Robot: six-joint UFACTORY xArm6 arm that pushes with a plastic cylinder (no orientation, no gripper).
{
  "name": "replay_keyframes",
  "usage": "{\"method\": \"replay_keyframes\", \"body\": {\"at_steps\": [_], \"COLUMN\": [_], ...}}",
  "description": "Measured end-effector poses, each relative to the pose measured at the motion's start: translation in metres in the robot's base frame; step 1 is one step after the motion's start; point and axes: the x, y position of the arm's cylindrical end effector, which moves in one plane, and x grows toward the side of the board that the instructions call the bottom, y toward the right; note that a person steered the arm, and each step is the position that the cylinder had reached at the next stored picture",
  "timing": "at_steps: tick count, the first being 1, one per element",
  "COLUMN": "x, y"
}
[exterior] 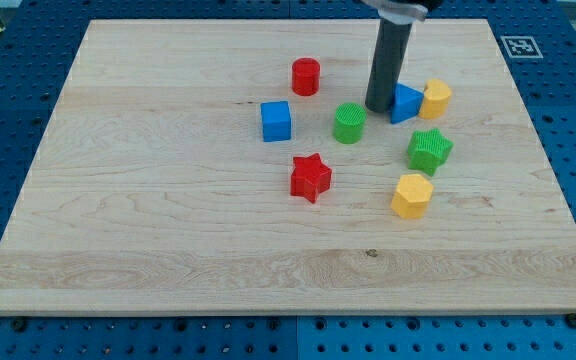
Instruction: Push the green star diagonal to the bottom right of the yellow hexagon
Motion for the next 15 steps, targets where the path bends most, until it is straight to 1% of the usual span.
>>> {"method": "replay_keyframes", "body": {"at_steps": [2,3,4,5,6,8,10,11,12,14,15], "x": [0.054,0.066,0.06,0.028,0.026,0.063,0.064,0.042,0.031,0.063,0.063], "y": [0.009,0.012,-0.009,-0.012,-0.008,0.022,0.04,0.035,0.038,0.075,0.089]}}
